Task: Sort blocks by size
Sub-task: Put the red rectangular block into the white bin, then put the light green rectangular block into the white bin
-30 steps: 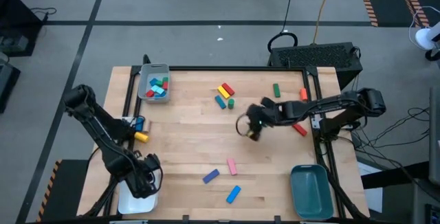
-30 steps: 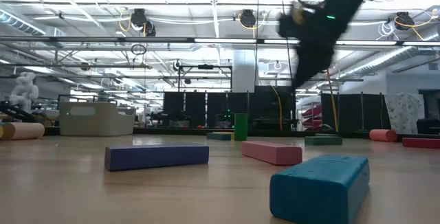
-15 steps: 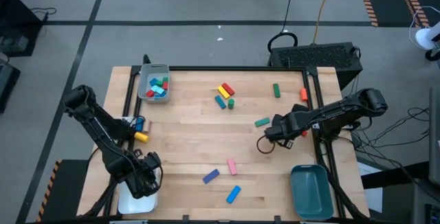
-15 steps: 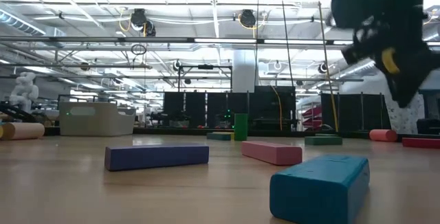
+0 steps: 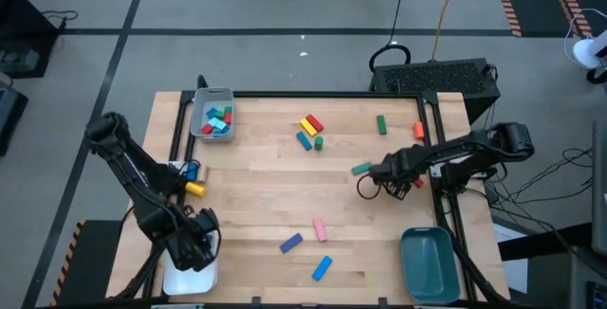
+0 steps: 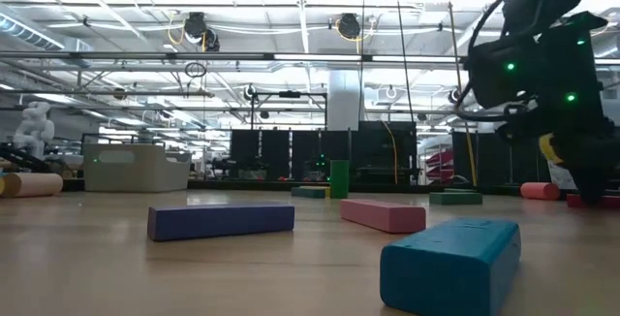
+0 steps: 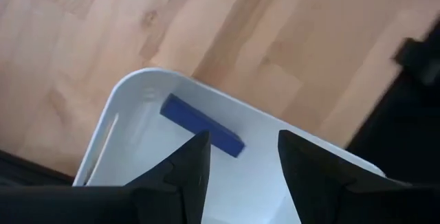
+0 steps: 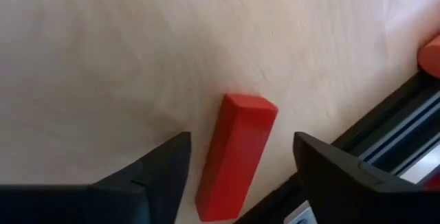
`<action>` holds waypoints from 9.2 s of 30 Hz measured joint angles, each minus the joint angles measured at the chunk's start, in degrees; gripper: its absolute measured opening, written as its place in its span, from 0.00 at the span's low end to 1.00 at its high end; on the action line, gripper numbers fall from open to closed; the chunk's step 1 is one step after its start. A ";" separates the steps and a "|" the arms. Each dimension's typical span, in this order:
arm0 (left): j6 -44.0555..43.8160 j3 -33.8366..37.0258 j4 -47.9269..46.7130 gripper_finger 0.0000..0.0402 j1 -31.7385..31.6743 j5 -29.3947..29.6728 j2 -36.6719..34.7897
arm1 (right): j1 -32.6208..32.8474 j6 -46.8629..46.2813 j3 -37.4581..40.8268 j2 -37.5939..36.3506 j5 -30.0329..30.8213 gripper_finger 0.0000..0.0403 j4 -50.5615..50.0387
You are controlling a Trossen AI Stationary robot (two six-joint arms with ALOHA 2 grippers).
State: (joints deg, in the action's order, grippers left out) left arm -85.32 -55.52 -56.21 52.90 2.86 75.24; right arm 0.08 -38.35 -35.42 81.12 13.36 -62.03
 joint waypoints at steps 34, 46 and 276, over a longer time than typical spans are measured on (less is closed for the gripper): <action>0.98 -3.48 -0.27 0.43 0.00 11.63 -1.99 | -11.81 4.80 3.04 -8.65 -9.37 0.18 12.50; 8.87 -5.19 1.99 0.43 -1.34 39.72 -1.86 | -4.73 6.60 2.54 -16.11 -9.63 0.19 41.13; 9.39 -5.12 -7.67 0.52 -5.75 38.01 5.64 | -10.10 42.10 -1.79 4.24 -7.06 0.61 35.77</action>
State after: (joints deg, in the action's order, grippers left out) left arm -75.93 -60.64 -63.88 47.16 40.86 80.88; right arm -10.02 3.75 -37.21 85.36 6.31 -26.26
